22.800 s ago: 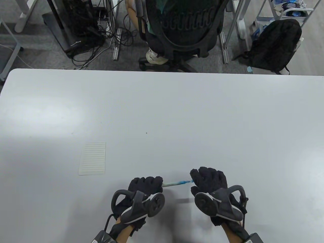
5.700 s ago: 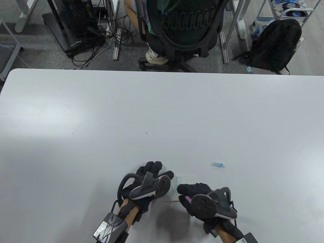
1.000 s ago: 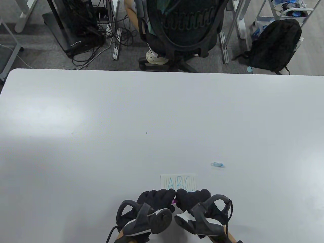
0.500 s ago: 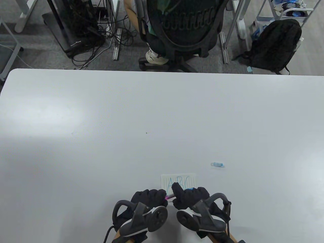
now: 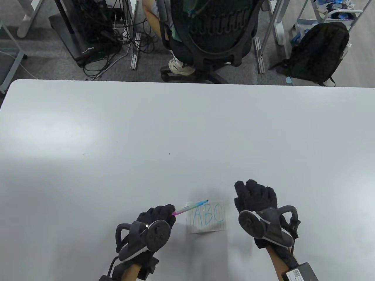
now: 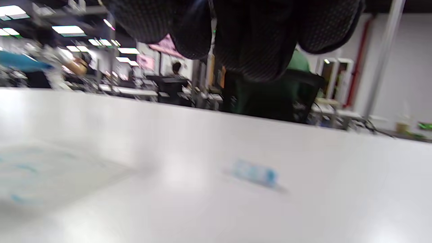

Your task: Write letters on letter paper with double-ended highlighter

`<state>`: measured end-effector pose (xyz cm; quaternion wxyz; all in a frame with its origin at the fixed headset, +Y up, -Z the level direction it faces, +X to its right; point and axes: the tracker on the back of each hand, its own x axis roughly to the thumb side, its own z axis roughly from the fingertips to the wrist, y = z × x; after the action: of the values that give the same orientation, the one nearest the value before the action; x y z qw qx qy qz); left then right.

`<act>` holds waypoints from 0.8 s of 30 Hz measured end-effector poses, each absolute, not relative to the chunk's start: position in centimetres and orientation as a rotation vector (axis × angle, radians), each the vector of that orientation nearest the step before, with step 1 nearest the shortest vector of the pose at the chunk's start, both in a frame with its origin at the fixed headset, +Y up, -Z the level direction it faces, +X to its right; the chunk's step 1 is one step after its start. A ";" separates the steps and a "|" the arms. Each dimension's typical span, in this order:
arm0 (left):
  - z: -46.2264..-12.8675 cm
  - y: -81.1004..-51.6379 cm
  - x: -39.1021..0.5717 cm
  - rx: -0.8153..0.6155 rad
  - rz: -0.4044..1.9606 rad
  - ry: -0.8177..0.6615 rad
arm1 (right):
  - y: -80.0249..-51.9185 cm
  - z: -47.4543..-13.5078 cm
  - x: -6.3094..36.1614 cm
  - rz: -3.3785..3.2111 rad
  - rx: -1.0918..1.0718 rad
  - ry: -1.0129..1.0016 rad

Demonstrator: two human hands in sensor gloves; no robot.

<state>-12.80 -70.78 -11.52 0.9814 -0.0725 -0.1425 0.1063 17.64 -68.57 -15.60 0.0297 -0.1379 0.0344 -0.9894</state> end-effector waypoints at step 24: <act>-12.1 -71.1 -13.7 -0.175 0.244 -0.252 | -73.6 -20.0 19.6 -2.795 -0.384 -0.126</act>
<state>-13.71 -71.13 -12.09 0.9808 -0.0870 -0.1252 0.1212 19.62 -73.63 -19.99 0.1583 -0.1342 -0.0440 -0.9772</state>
